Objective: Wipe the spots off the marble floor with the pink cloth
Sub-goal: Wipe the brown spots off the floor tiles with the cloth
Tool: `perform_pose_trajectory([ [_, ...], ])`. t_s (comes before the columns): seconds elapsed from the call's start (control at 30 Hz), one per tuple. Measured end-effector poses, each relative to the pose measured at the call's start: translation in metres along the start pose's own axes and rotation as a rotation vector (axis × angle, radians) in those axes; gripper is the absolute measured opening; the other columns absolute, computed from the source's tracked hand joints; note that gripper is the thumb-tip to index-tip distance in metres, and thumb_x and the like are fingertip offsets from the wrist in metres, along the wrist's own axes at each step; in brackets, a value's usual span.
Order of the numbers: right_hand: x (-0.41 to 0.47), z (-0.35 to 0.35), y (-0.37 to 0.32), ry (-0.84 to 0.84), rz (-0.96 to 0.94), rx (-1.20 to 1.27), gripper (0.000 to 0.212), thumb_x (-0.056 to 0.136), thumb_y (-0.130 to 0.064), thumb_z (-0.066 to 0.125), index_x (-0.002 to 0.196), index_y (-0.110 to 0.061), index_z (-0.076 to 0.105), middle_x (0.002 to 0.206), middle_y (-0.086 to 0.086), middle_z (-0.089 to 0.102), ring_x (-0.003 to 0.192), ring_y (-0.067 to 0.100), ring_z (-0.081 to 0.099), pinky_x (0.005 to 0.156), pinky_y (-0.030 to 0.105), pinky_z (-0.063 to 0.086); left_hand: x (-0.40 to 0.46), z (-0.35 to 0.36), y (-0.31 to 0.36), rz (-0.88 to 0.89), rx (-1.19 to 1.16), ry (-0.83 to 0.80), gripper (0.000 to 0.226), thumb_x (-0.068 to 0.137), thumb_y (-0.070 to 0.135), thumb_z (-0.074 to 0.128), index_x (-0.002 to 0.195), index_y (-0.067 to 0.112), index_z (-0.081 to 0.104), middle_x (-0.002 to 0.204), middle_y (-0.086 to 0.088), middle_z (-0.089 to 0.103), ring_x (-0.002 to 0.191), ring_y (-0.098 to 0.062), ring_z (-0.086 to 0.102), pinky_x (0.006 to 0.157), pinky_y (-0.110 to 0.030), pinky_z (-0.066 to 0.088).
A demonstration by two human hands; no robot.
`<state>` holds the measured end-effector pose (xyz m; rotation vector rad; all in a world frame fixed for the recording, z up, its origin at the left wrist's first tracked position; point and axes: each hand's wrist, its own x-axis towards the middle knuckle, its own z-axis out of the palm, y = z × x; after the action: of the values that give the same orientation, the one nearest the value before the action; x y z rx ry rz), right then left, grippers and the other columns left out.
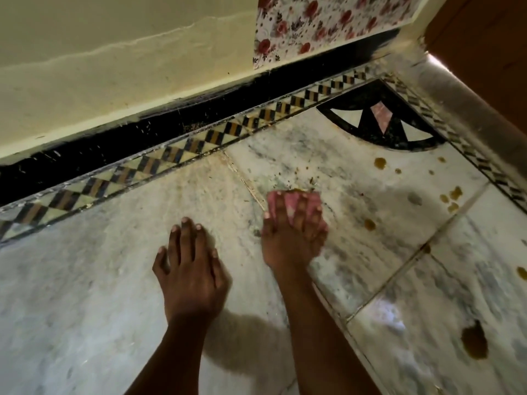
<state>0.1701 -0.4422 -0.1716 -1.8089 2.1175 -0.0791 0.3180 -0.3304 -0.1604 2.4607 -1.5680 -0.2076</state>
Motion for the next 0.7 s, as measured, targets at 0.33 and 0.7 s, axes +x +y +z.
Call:
perform_pose_trajectory([
  [0.33,-0.012,-0.019,0.028,0.125,0.075,0.049,0.072,0.108,-0.066,0.025,0.157,-0.057,-0.027,0.183,0.011,-0.001,0.166,0.046,0.006,0.131,0.068,0.010,0.001,0.000,-0.002,-0.009,0.017,-0.014,0.069,0.105,0.043,0.025,0.165,0.011,0.035,0.177,-0.013,0.024,0.163,-0.033,0.025,0.125,-0.056,0.024],
  [0.7,-0.018,-0.024,0.035,0.007,-0.324,-0.205,0.059,0.105,-0.067,0.017,0.164,-0.063,0.011,0.184,0.001,0.000,0.168,0.038,0.006,0.130,0.062,0.017,0.001,0.003,-0.002,-0.003,0.010,0.004,0.067,0.104,0.039,0.031,0.163,0.010,0.039,0.176,-0.013,0.026,0.163,-0.032,0.028,0.123,-0.057,0.027],
])
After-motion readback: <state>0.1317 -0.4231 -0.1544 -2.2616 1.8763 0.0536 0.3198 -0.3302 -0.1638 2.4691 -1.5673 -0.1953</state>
